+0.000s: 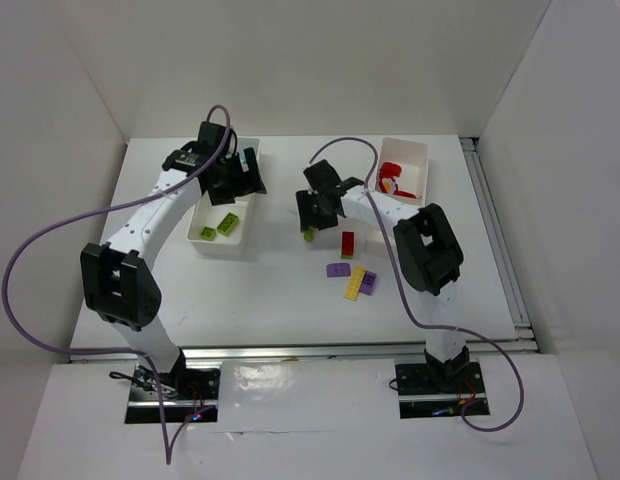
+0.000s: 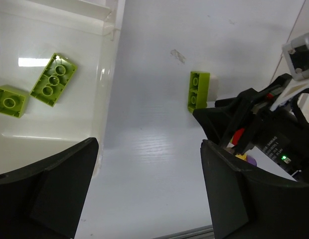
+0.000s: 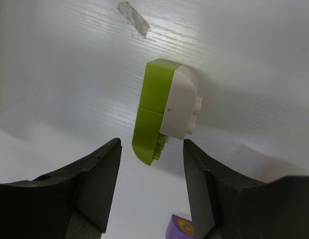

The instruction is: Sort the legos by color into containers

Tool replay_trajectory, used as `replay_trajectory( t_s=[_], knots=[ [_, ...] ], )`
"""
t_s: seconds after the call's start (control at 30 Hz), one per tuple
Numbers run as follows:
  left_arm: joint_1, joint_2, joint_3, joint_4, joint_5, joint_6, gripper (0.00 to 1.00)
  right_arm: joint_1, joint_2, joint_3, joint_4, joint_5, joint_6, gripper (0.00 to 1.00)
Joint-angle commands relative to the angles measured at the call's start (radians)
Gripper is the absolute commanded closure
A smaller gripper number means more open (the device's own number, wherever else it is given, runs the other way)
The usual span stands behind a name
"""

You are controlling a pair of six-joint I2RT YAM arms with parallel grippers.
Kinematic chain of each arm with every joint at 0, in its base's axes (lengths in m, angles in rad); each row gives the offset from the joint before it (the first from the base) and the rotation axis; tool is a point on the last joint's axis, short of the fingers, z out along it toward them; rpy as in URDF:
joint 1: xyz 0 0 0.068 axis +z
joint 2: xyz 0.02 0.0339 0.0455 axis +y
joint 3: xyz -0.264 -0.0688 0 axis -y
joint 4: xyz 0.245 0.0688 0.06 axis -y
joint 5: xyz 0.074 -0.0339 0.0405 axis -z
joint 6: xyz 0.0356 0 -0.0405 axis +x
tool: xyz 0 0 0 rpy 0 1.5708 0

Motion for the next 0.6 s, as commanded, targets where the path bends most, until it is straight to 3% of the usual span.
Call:
replay_trajectory(
  t_s=[0.0,0.13,0.33,0.57],
  knots=[
    [0.004,-0.003,0.005,0.022,0.037,-0.009,0.06,0.025,0.041,0.057,-0.011,-0.017,0.007,0.41],
    [0.004,0.007,0.005,0.022,0.061,0.010,0.06,0.035,0.066,0.085,-0.030,0.006,0.018,0.55],
    [0.025,0.028,0.025,0.022,0.115,0.010,0.06,0.035,0.046,0.067,-0.052,0.040,0.018,0.56],
    [0.034,0.046,0.034,0.022,0.162,0.028,0.06,0.035,0.031,0.039,0.016,0.000,0.000,0.37]
  ],
)
